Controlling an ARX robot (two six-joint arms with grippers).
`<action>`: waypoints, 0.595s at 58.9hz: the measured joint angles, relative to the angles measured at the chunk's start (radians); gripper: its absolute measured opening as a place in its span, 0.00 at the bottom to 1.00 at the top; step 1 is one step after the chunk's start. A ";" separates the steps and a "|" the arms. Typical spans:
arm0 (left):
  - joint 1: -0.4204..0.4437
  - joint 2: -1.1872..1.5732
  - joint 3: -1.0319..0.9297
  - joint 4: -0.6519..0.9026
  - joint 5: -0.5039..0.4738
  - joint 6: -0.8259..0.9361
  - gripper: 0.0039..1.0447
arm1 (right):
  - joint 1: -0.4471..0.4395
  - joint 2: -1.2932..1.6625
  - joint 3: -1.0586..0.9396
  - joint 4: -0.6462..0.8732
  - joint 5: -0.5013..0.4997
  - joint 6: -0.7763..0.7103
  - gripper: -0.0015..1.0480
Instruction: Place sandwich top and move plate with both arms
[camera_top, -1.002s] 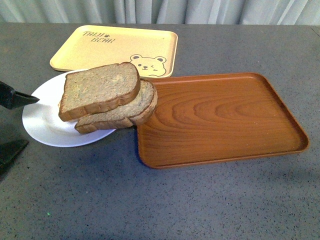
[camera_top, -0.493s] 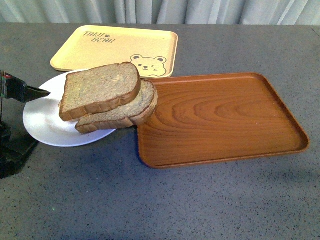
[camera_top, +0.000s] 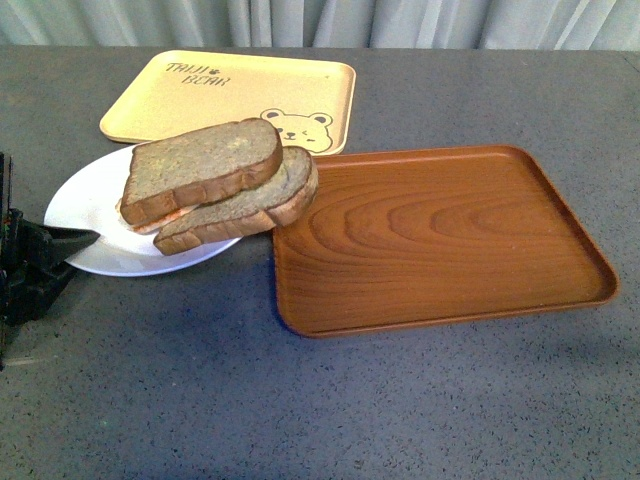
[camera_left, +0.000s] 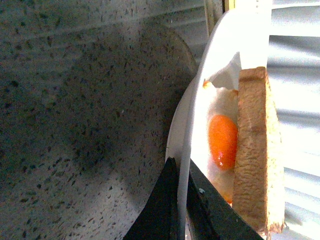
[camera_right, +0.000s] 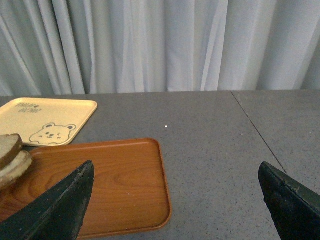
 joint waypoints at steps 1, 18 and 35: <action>0.000 -0.002 -0.003 0.000 0.000 -0.003 0.02 | 0.000 0.000 0.000 0.000 0.000 0.000 0.91; -0.013 -0.153 -0.001 -0.096 0.015 -0.051 0.02 | 0.000 0.000 0.000 0.000 0.000 0.000 0.91; -0.099 -0.156 0.278 -0.299 -0.002 -0.038 0.02 | 0.000 0.000 0.000 0.000 0.000 0.000 0.91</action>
